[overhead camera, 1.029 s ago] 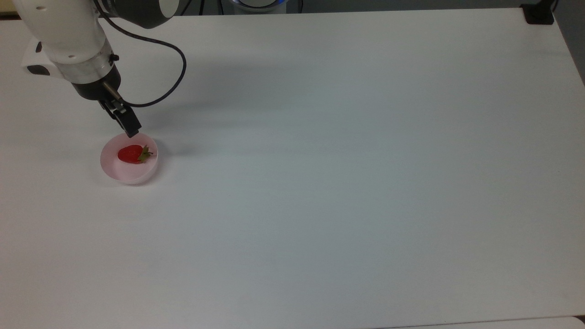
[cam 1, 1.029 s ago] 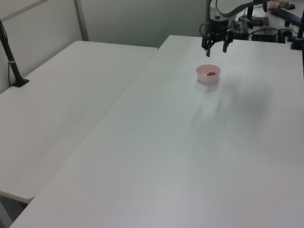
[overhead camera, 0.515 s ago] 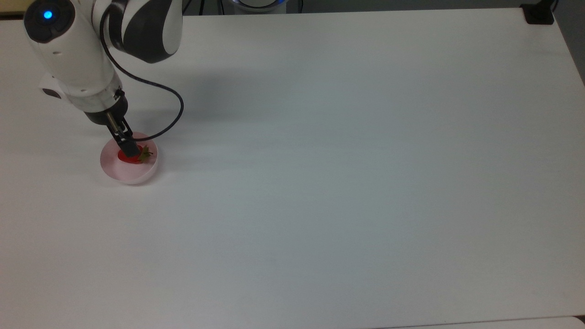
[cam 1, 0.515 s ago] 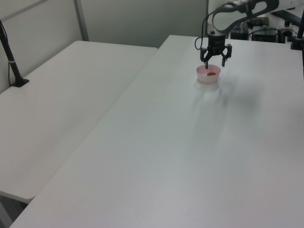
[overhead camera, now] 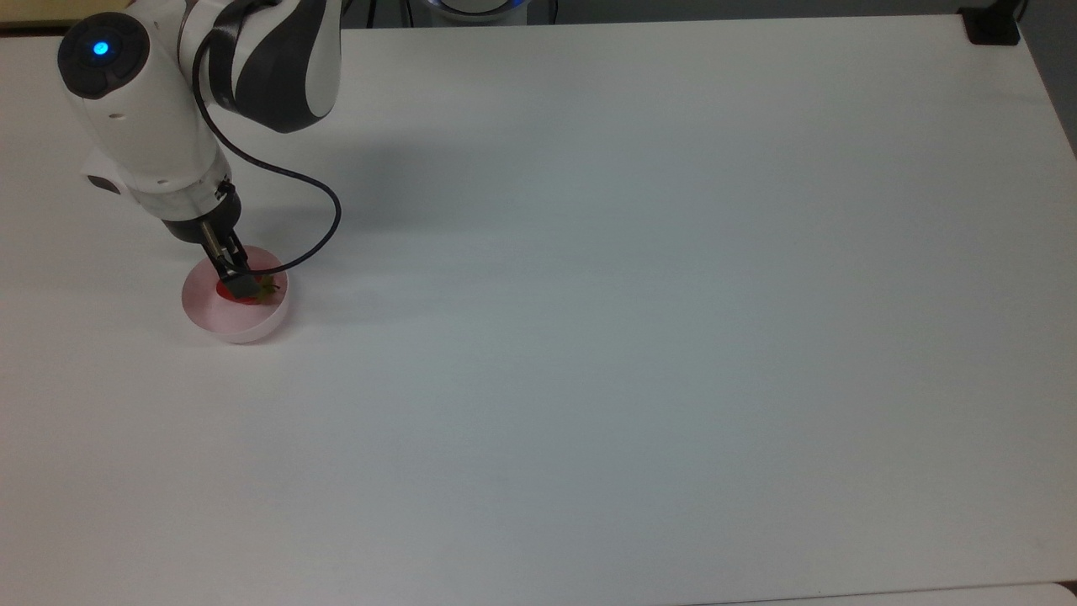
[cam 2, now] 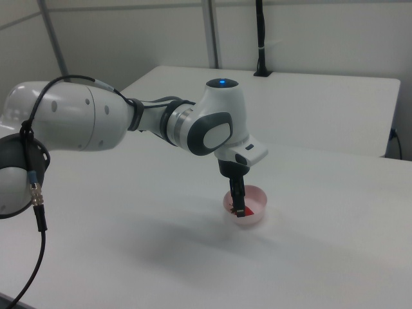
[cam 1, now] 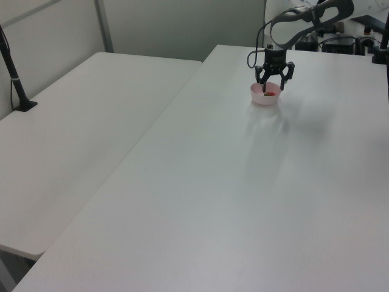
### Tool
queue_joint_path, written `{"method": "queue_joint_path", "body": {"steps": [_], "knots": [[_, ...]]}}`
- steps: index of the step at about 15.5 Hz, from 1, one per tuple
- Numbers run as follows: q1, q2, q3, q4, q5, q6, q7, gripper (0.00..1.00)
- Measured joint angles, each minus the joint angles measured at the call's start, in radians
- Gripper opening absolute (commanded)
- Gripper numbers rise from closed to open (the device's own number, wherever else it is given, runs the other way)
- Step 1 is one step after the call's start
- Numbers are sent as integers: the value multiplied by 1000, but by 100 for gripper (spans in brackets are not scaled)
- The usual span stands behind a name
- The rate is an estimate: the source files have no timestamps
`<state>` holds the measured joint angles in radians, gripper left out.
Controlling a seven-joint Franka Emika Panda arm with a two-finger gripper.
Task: Pick up strawberry from bowl
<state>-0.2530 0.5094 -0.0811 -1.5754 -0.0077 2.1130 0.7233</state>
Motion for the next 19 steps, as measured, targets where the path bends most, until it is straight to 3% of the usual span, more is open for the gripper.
{"method": "queue_joint_path", "body": {"steps": [10, 19], "knots": [[-4, 0, 0, 28, 2, -25, 0, 70], [-3, 7, 5, 31, 52, -17, 25, 70]]}}
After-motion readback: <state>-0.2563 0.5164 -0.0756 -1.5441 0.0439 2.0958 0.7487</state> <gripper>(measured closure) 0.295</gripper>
